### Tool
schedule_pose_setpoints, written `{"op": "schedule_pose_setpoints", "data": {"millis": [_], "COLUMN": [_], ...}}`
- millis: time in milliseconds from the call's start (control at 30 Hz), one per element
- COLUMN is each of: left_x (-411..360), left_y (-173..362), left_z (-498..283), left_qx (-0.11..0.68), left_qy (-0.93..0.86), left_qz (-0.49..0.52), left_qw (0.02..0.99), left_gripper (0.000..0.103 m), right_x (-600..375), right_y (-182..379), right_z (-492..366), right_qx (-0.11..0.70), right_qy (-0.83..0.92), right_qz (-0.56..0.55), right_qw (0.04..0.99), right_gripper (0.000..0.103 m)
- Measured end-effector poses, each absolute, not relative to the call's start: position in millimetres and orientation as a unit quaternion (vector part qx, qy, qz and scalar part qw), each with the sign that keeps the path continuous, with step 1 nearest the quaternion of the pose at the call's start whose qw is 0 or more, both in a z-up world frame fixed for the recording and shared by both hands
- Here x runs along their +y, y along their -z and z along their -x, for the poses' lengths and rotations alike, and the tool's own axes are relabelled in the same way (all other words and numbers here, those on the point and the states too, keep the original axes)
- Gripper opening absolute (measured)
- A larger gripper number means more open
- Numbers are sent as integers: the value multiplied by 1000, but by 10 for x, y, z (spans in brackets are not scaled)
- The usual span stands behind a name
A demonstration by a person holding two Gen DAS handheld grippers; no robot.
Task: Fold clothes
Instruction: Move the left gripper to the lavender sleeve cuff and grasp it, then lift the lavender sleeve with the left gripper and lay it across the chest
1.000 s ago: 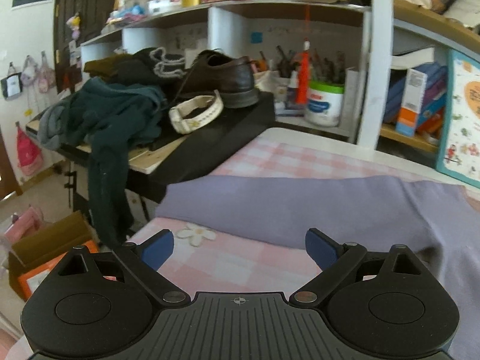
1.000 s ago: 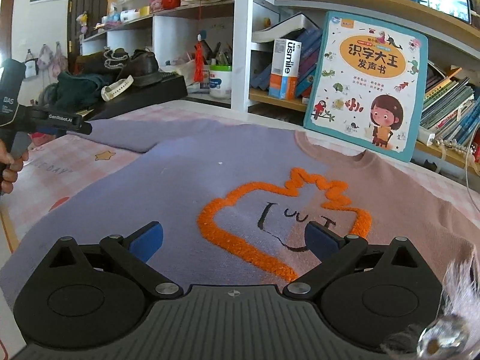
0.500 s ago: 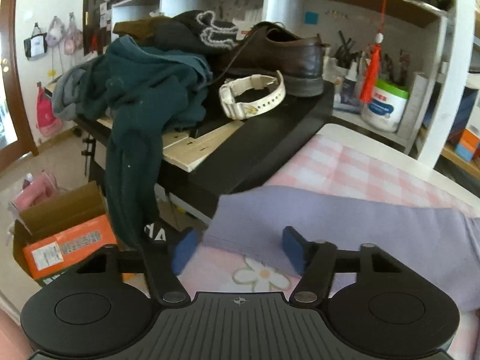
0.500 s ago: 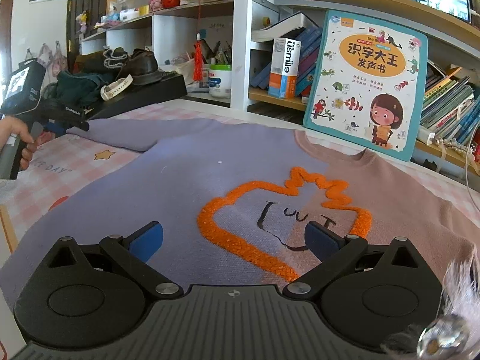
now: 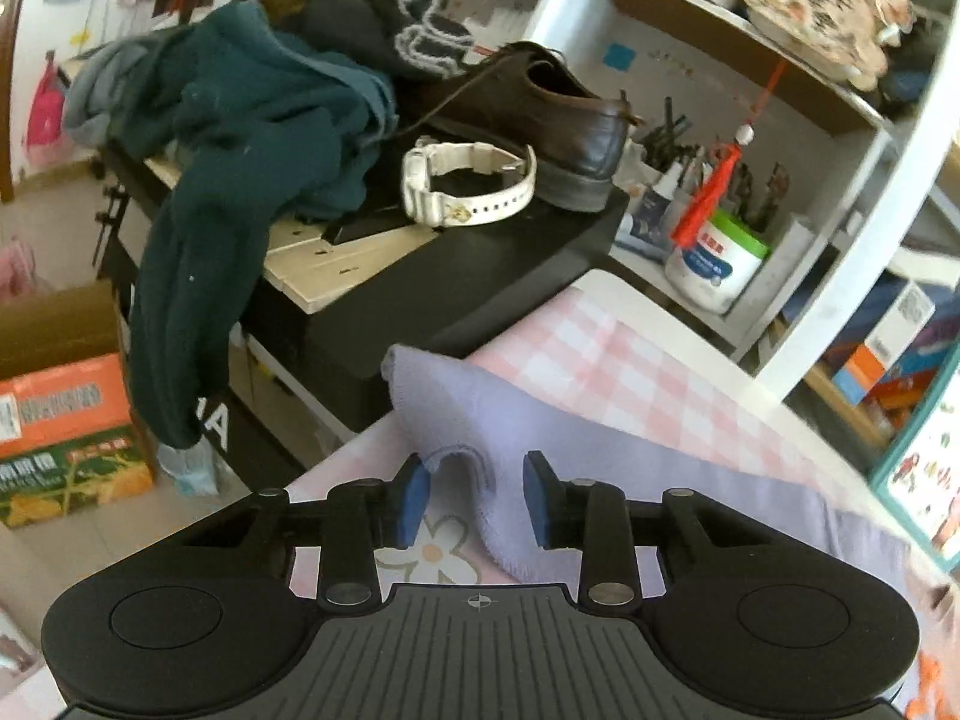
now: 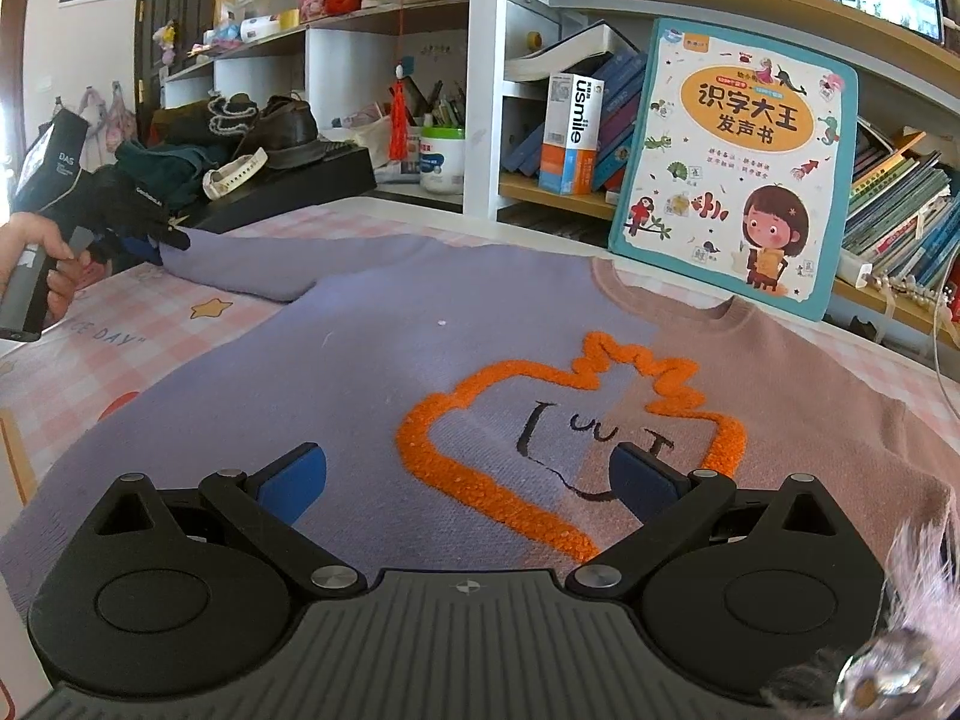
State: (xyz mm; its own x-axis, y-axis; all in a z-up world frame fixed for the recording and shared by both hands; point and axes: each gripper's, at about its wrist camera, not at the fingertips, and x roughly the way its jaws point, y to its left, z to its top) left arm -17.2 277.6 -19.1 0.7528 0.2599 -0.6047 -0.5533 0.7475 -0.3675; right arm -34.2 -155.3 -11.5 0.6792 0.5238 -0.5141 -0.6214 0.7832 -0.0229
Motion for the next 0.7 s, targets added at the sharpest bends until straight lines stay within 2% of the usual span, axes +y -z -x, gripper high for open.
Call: {"op": "schedule_pose_setpoints", "data": {"millis": [100, 133, 200, 233, 267, 433, 700], "left_x": [2825, 2830, 2841, 2852, 2863, 2841, 2236], "left_y": [199, 206, 232, 248, 263, 214, -388], "left_z": [165, 162, 161, 165, 170, 192, 155], "left_qx": [263, 262, 261, 257, 254, 236, 193], "left_qy": [-227, -227, -225, -223, -221, -220, -142], "left_qz": [290, 292, 297, 301, 306, 305, 220], "left_qw": [892, 892, 891, 891, 891, 896, 946], "left_gripper": [31, 28, 11, 10, 4, 3, 3], "right_x": [-1552, -1549, -1541, -1537, -1534, -1570, -1934], "right_y": [113, 115, 119, 121, 122, 116, 68], "right_z": [333, 332, 330, 331, 332, 328, 390], "right_qx": [249, 249, 250, 250, 250, 248, 238], "right_qy": [-315, -315, -314, -312, -310, -298, -246], "right_qz": [100, 102, 104, 105, 107, 99, 90], "right_qw": [910, 910, 910, 910, 911, 916, 935], "right_gripper": [101, 101, 101, 101, 101, 101, 101]}}
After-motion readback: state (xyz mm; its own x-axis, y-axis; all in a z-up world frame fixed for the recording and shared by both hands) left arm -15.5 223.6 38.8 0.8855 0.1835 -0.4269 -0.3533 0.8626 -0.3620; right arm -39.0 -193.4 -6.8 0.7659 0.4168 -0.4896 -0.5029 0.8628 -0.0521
